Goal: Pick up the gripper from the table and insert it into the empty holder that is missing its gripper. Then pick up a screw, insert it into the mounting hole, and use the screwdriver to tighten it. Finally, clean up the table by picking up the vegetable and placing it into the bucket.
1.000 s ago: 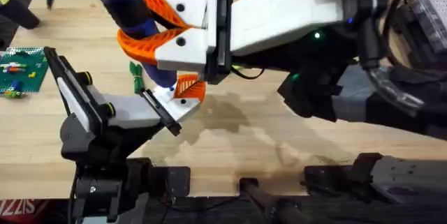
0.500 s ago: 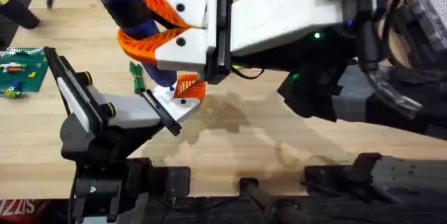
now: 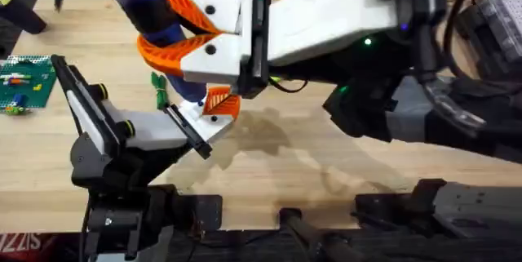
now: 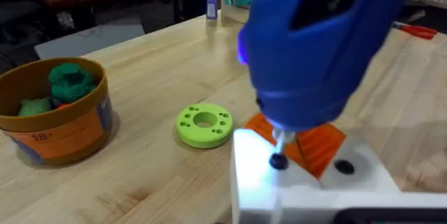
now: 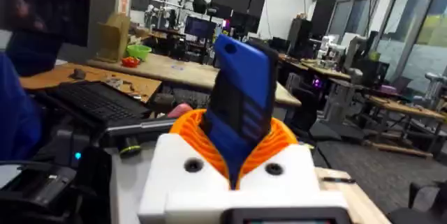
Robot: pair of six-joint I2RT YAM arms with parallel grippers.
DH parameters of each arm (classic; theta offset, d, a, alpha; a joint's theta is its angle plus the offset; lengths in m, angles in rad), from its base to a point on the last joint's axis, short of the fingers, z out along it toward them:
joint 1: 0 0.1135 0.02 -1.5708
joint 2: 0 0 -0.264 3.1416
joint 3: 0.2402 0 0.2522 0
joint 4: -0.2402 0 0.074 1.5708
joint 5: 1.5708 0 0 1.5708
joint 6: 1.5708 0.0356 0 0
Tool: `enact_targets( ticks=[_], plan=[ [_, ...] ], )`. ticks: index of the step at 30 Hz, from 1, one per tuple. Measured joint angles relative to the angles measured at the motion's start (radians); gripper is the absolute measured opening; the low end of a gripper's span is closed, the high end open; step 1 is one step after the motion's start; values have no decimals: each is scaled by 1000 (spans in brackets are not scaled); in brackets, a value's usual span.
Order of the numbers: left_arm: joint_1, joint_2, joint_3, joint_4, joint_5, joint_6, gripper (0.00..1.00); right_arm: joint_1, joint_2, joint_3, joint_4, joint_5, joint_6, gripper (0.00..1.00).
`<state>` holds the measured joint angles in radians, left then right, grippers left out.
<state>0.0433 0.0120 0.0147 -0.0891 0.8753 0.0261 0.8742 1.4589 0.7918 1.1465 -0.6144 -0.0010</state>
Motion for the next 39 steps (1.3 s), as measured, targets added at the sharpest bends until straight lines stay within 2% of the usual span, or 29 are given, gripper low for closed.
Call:
enact_targets(
  ticks=[16, 21, 25, 32, 35, 39],
  plan=[
    [0, 0, 0, 0, 0, 0, 13, 0, 25, 4, 8, 0, 1, 28],
    [0, 0, 0, 0, -1, 0, 13, 0, 40, 16, 188, -3, 0, 28],
    [0, 0, 0, 0, -1, 0, 13, 0, 40, 90, 214, -3, -1, 27],
    [0, 0, 0, 0, 0, 0, 13, -17, 38, 133, 53, -18, -45, 27],
    [0, 0, 0, 0, 0, 0, 13, -60, 38, 136, -91, -38, -121, 27],
    [0, 0, 0, 0, 0, 0, 13, -164, 38, 144, -314, -42, -263, 27]
  ],
)
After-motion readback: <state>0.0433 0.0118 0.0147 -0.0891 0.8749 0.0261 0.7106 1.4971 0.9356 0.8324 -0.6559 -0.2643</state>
